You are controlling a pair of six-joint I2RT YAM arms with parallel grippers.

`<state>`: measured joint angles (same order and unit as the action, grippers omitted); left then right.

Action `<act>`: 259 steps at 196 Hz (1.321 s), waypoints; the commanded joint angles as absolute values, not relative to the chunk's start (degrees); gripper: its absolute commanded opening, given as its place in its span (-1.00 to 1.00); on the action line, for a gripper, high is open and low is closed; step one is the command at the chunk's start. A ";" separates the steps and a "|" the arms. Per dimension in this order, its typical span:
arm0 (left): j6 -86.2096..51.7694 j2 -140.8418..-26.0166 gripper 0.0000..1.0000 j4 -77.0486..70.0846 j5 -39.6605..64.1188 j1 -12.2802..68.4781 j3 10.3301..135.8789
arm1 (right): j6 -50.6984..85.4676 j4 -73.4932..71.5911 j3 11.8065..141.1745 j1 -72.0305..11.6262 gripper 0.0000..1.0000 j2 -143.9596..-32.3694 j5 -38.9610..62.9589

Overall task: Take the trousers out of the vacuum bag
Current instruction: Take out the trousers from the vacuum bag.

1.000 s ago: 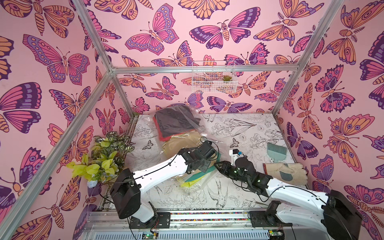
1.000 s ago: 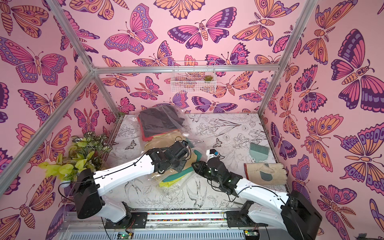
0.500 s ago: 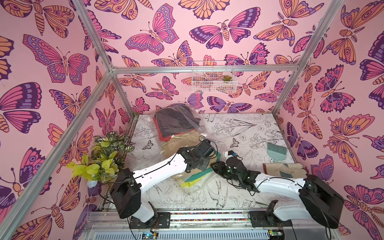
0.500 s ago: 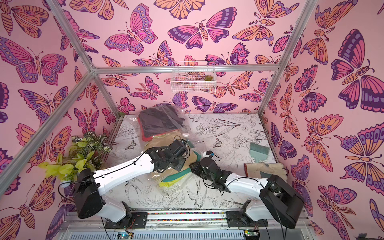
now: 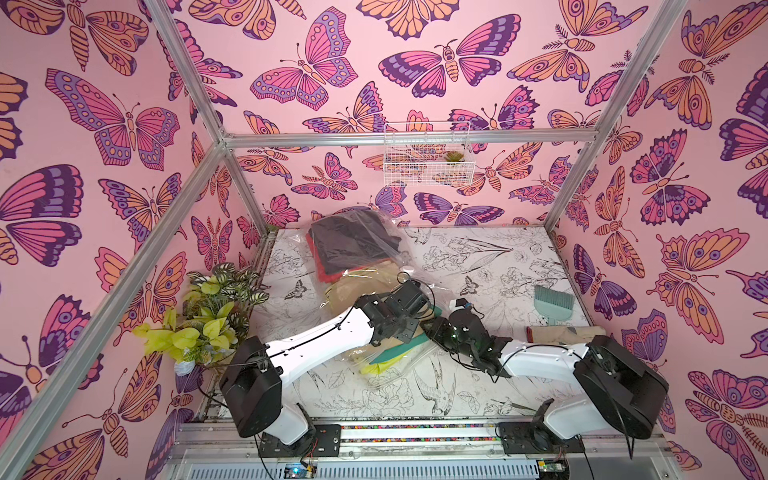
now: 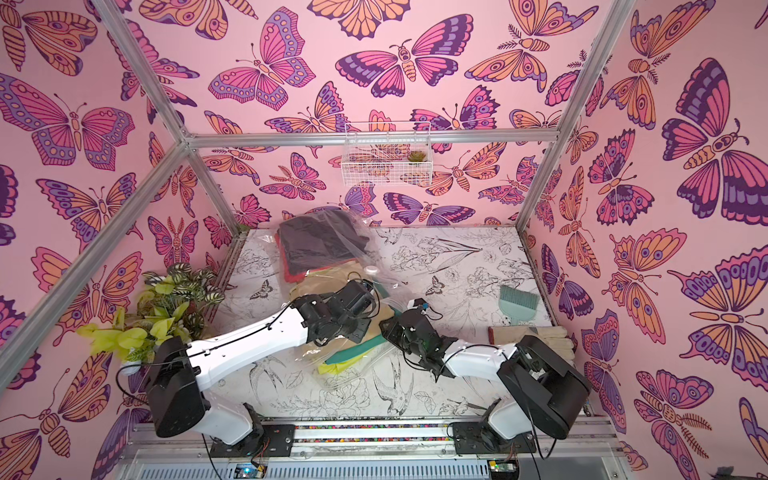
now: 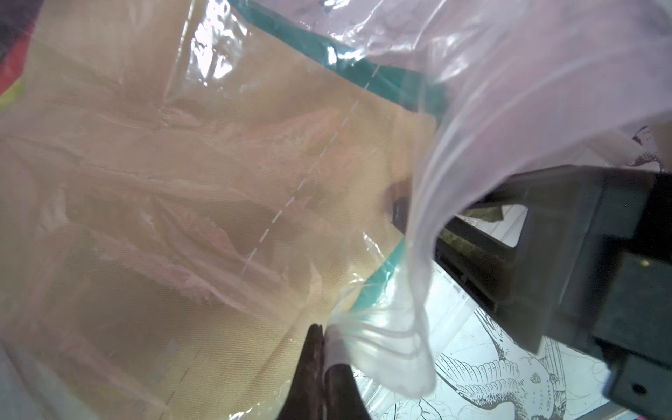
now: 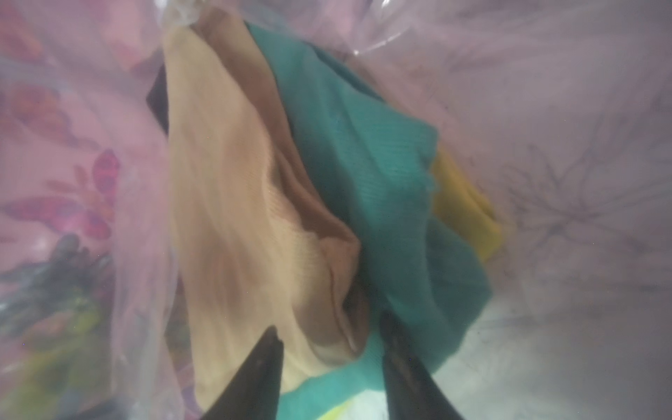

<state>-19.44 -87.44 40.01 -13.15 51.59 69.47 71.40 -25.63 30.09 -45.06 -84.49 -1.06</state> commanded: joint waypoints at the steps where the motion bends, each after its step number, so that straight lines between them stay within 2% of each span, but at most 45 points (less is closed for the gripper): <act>1: -20.09 -86.13 -1.00 39.04 -13.18 50.84 68.42 | 71.51 -28.15 31.43 -43.91 -0.06 -86.51 -0.31; 47: -20.22 -86.14 -1.00 38.88 -12.94 50.21 68.34 | 68.50 -27.73 35.25 -43.51 -0.39 -88.57 1.87; 65: -20.21 -85.89 -1.00 38.88 -12.77 49.92 68.12 | 67.80 -26.44 35.80 -43.53 -0.43 -88.09 1.34; 85: -20.21 -85.63 -1.00 38.78 -12.74 49.67 67.85 | 66.65 -23.99 36.78 -43.50 -0.41 -87.30 1.22; 107: -20.21 -85.27 -1.00 38.77 -12.66 49.48 67.55 | 66.22 -22.23 36.74 -43.56 -0.29 -85.32 1.32; 148: -20.04 -85.00 -1.00 38.60 -12.23 48.96 67.37 | 64.96 -18.59 37.25 -43.51 -0.29 -82.19 1.13; 212: -19.86 -84.79 -1.00 38.39 -11.87 48.60 67.32 | 64.30 -21.00 39.41 -43.51 -0.29 -86.59 2.99; 238: -19.95 -84.57 -1.00 38.33 -11.78 48.52 67.06 | 63.59 -20.97 40.66 -43.51 -0.19 -87.63 4.35; 259: -20.05 -84.54 -1.00 38.39 -11.78 48.43 66.97 | 63.10 -20.40 41.04 -43.62 -0.19 -87.10 4.96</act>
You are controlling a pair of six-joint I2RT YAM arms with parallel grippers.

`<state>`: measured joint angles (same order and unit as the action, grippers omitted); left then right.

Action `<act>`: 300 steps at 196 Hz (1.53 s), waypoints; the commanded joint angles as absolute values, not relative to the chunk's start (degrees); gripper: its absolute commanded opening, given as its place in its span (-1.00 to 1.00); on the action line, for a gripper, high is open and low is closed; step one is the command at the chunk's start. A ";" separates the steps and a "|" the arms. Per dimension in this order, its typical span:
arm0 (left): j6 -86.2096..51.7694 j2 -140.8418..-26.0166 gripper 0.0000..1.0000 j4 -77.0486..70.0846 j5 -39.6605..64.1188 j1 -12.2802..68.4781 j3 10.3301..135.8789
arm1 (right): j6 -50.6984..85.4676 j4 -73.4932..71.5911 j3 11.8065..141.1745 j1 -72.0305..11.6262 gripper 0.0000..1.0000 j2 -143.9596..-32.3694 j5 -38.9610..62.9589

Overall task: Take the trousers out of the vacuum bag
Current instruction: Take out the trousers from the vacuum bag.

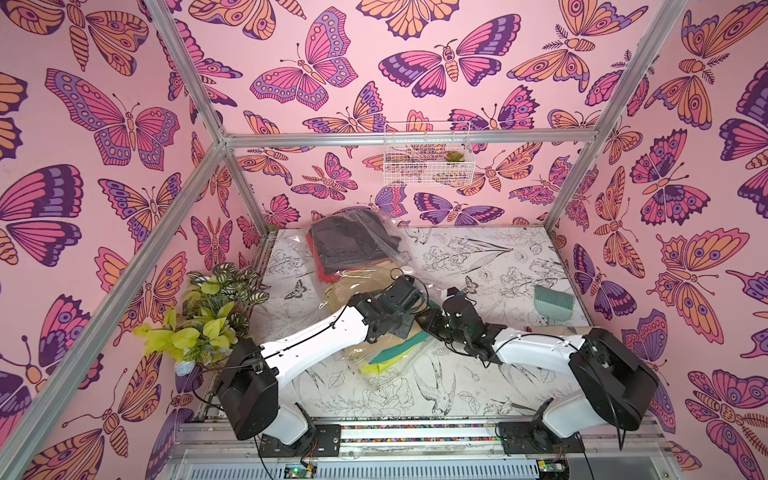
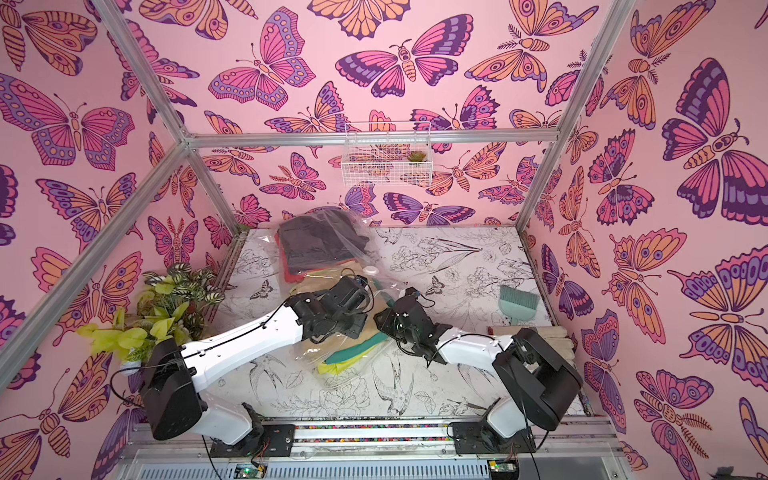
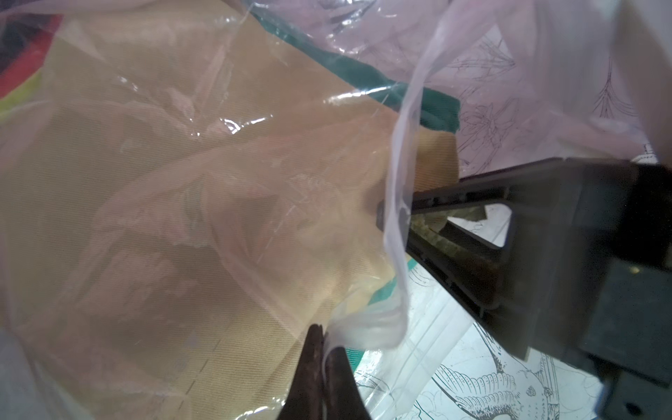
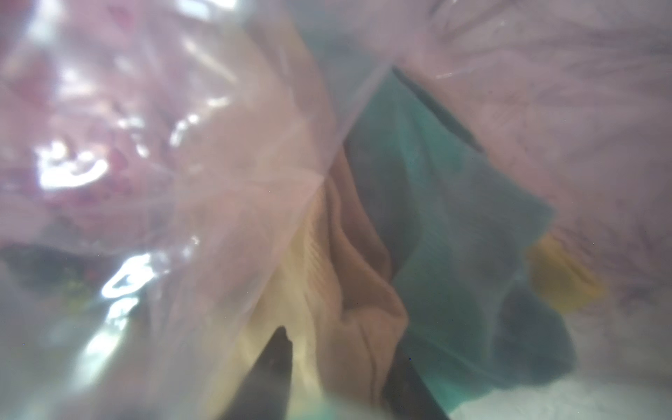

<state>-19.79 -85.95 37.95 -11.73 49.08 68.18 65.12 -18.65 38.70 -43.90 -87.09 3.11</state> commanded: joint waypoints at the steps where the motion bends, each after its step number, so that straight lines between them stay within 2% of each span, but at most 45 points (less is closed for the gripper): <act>1: -20.04 -84.50 -1.00 38.36 -11.78 48.43 66.97 | 63.06 -20.31 41.04 -43.65 -0.19 -87.01 4.99; 36: -19.82 -84.02 -1.00 38.37 -11.63 48.03 66.96 | 62.51 -12.03 41.30 -44.12 -0.17 -82.30 2.75; 69: -19.70 -84.07 -1.00 38.39 -11.38 47.81 66.97 | 63.34 -10.49 39.15 -44.14 -0.17 -79.20 2.14; 110: -19.86 -84.20 -1.00 38.09 -10.81 47.81 66.97 | 62.90 -12.33 40.96 -44.17 -0.16 -83.92 4.03; 150: -19.93 -83.61 -1.00 38.11 -10.80 47.77 66.31 | 63.18 -12.02 42.22 -44.12 -0.06 -87.77 3.34; 175: -19.95 -83.89 -1.00 37.98 -10.81 47.72 66.14 | 62.00 -11.76 42.86 -44.13 -0.29 -88.23 3.26; 200: -19.95 -83.76 -1.00 37.97 -10.72 47.72 66.36 | 59.14 -8.81 44.39 -43.90 -0.73 -86.70 2.49; 227: -19.71 -83.25 -1.00 37.85 -10.71 47.46 66.36 | 55.94 -4.48 45.91 -43.26 -0.99 -83.31 2.28; 300: -18.47 -81.37 -1.00 37.89 -10.38 46.93 67.04 | 53.81 5.04 44.20 -43.02 -1.00 -71.60 3.88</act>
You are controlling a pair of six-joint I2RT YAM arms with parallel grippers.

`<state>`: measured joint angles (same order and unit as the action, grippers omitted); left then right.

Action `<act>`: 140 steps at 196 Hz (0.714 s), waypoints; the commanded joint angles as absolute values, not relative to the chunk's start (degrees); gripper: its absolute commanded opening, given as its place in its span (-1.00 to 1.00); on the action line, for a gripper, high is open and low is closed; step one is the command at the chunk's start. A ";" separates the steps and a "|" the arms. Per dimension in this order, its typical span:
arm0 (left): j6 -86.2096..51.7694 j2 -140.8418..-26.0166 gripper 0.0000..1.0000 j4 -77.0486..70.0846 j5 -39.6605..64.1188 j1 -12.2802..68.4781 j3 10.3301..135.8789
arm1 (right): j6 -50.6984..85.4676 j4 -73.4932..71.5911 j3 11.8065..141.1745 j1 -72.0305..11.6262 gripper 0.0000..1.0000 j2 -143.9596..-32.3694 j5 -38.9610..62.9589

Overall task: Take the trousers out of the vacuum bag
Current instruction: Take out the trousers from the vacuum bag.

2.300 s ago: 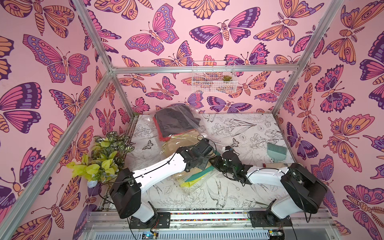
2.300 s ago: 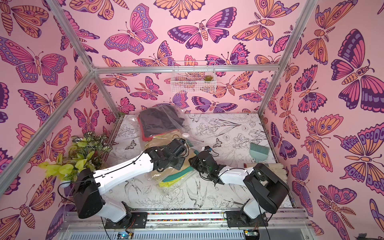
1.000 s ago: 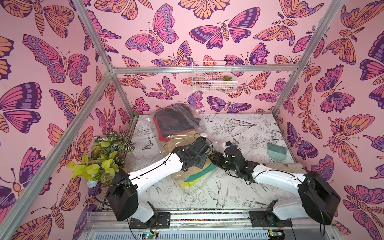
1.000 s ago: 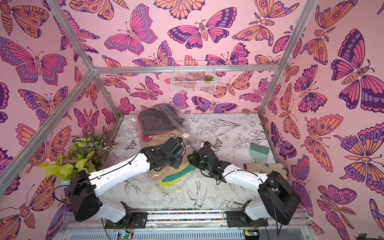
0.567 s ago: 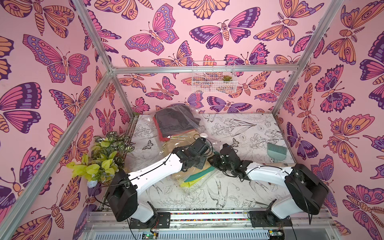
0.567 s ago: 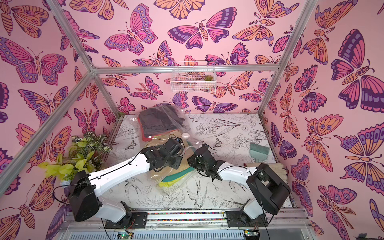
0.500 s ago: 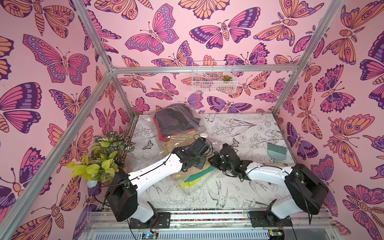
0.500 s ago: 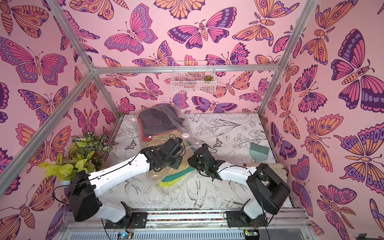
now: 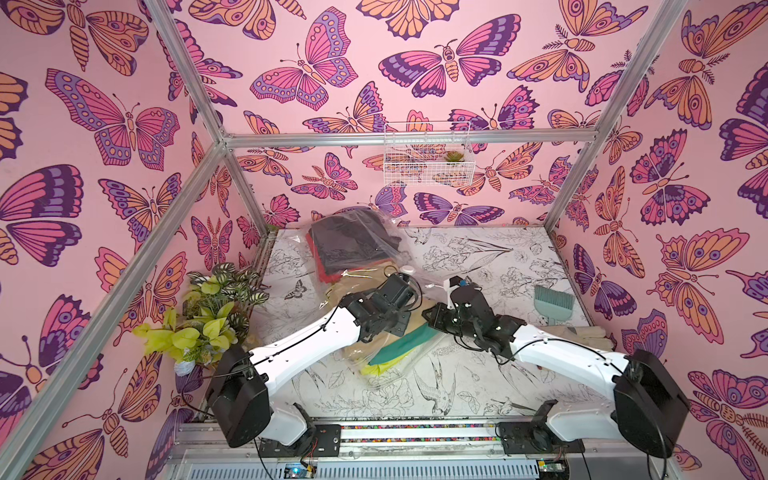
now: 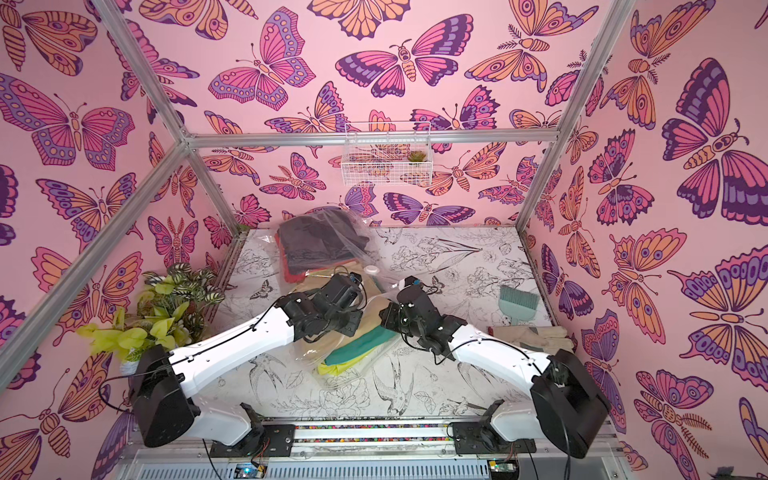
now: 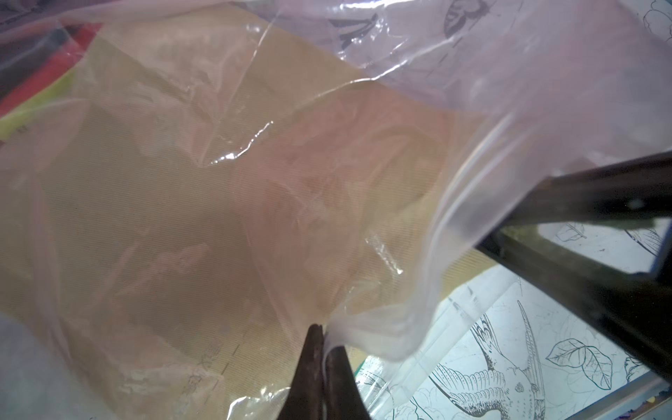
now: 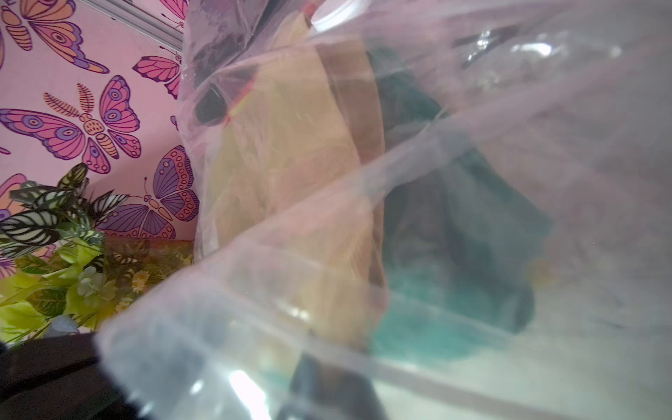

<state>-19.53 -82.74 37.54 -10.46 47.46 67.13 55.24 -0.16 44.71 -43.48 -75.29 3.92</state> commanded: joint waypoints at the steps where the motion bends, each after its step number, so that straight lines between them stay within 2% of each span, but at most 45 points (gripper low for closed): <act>1: -18.51 -81.34 -1.00 37.93 -10.38 46.93 67.01 | 53.80 5.25 44.12 -43.05 -1.00 -71.44 3.83; 74: -18.89 -83.97 -1.00 37.31 -9.16 46.93 67.17 | 54.63 12.23 36.91 -42.32 -1.00 -58.54 0.79; 129: -20.04 -85.91 -1.00 35.15 -7.03 47.02 66.19 | 56.20 8.97 34.62 -42.05 -1.00 -59.80 1.08; 140: -19.96 -85.70 -1.00 35.14 -7.09 47.02 66.18 | 56.80 8.02 34.07 -42.06 -0.90 -60.01 1.14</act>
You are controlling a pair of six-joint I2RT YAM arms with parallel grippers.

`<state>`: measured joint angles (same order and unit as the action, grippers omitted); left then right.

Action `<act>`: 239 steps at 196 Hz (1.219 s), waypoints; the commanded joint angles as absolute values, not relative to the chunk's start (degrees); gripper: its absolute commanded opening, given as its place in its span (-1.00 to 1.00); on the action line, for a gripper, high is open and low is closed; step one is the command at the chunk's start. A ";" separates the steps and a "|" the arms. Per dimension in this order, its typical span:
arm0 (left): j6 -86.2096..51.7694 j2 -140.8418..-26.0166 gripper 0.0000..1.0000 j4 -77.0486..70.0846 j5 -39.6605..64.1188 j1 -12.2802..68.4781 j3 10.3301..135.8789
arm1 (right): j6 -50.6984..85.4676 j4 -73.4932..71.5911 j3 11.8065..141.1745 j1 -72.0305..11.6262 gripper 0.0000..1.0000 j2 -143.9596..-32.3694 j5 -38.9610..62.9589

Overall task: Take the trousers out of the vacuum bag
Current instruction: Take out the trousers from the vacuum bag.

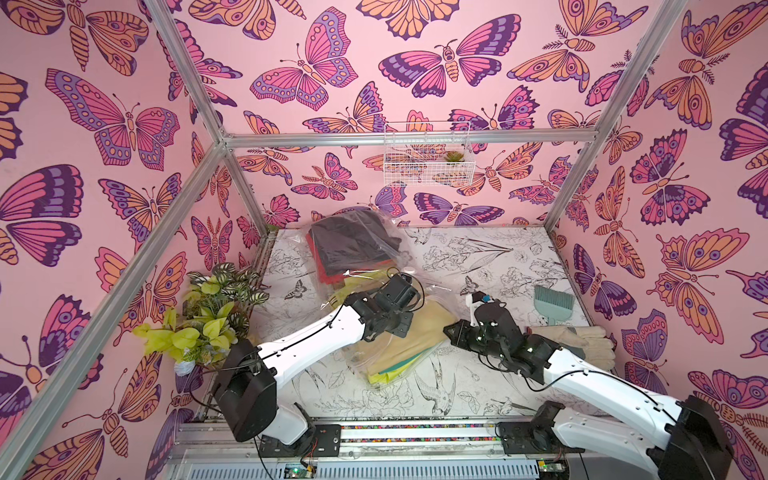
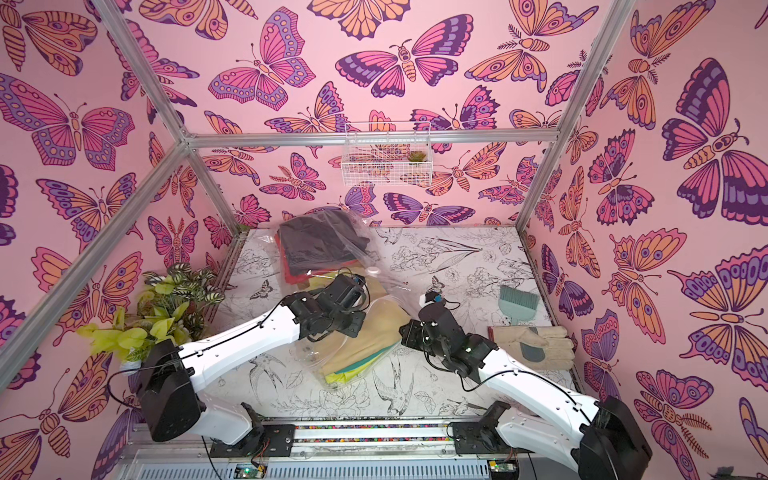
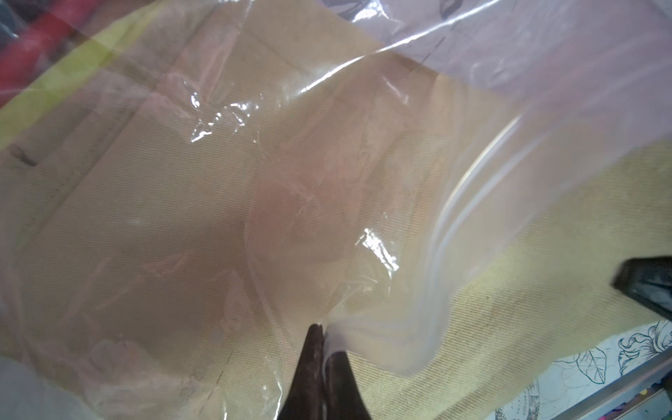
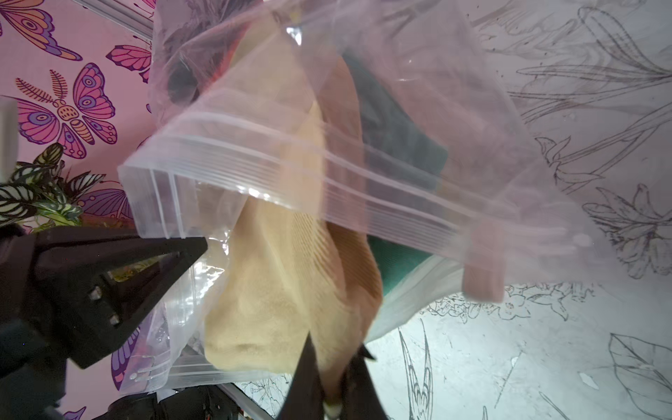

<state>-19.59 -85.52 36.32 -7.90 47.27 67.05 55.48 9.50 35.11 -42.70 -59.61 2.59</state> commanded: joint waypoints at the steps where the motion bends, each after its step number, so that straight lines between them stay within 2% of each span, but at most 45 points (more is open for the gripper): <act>1: -19.96 -85.70 -1.00 35.15 -7.11 47.02 66.18 | 56.88 7.92 34.04 -42.08 -0.88 -60.02 1.14; 70: -19.51 -84.49 -1.00 35.13 -7.65 47.02 65.68 | 60.78 2.53 29.33 -42.06 0.01 -58.87 1.86; 118: -19.51 -84.20 -1.00 35.14 -7.60 47.02 65.42 | 60.85 -0.93 28.54 -41.94 0.15 -61.22 1.59; 147: -19.51 -84.03 -1.00 35.12 -7.38 47.02 65.32 | 59.23 -2.47 29.38 -41.46 0.02 -62.15 5.55; 171: -19.37 -83.59 -1.00 35.21 -7.34 47.01 65.05 | 57.25 -0.93 30.05 -41.53 0.09 -61.34 9.88; 217: -19.51 -83.76 -1.00 35.18 -7.03 47.02 65.13 | 56.30 -1.62 29.81 -41.46 0.09 -58.80 8.03; 239: -19.48 -83.98 -1.00 35.24 -7.12 47.02 65.21 | 55.39 -1.47 31.28 -41.35 0.17 -61.22 6.89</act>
<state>-19.57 -84.75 35.59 -7.27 47.27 65.84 57.52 -1.15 28.58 -41.69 -59.37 7.75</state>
